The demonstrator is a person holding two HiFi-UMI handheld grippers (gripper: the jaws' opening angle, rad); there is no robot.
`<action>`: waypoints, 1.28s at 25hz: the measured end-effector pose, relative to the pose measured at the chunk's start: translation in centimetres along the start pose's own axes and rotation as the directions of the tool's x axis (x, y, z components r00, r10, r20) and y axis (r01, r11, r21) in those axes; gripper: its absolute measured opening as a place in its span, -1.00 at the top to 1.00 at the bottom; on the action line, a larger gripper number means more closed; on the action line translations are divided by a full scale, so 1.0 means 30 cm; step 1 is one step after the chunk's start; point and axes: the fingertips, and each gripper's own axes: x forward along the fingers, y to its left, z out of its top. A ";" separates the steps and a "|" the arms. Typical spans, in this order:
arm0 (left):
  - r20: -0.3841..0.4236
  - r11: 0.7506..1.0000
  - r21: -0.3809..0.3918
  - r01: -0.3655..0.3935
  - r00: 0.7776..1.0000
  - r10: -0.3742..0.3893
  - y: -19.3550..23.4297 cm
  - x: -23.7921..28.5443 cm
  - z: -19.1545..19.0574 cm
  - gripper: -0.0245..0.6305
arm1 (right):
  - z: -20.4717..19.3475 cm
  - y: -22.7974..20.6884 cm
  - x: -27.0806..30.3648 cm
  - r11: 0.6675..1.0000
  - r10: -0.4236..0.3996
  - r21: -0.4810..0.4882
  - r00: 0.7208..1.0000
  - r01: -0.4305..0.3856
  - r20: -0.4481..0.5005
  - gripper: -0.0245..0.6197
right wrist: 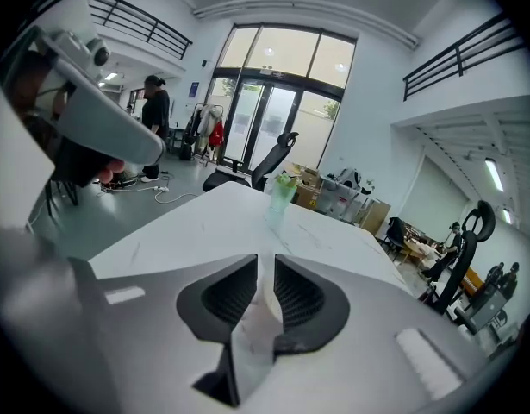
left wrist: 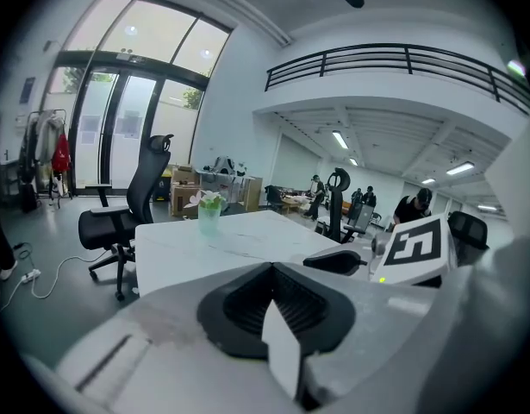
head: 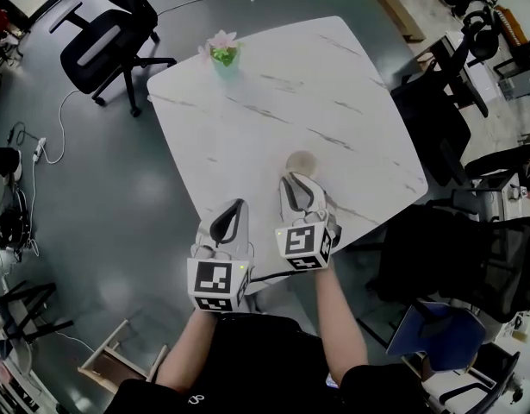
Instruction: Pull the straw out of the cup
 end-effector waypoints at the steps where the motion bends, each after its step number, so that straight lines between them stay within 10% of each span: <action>1: 0.000 1.000 -0.002 -0.004 1.000 0.004 0.006 0.000 0.002 0.93 | 0.000 -0.001 0.008 1.000 -0.002 -0.007 1.000 0.002 -0.002 0.73; 19: 0.039 0.999 0.009 -0.035 0.999 0.034 0.044 -0.023 0.062 0.93 | 0.038 -0.039 0.028 0.998 -0.051 0.025 0.998 0.050 0.033 0.76; 32: 0.109 0.998 0.058 0.010 0.994 -0.016 -0.028 -0.058 0.163 0.92 | 0.196 -0.159 -0.222 0.936 -0.157 0.345 0.962 0.072 0.225 0.77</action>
